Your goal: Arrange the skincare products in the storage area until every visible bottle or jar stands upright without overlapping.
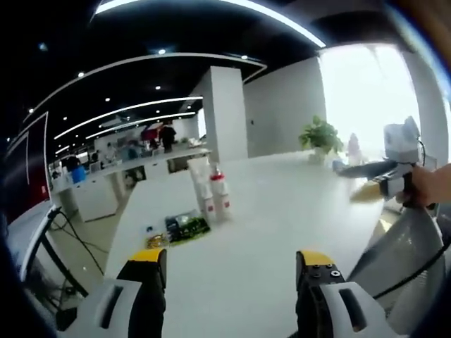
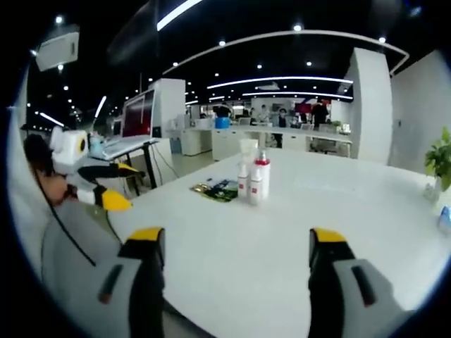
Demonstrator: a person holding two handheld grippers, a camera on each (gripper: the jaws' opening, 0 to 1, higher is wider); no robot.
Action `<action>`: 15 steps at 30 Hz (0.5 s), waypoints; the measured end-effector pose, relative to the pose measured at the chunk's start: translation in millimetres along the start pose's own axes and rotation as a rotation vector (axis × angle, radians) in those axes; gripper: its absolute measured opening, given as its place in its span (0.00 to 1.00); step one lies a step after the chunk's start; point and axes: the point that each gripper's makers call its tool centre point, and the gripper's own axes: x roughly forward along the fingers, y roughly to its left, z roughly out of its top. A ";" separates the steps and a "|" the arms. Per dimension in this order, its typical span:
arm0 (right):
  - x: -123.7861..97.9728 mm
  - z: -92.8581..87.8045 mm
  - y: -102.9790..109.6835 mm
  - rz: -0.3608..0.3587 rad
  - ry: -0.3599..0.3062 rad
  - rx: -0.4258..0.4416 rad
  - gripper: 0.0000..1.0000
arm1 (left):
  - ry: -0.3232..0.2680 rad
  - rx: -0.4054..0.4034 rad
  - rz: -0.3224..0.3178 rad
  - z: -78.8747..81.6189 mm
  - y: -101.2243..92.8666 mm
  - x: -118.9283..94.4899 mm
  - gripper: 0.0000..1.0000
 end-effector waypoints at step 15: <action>9.1 -12.5 0.4 0.040 0.078 -0.010 0.86 | 0.019 0.008 0.074 -1.5 14.2 7.1 0.77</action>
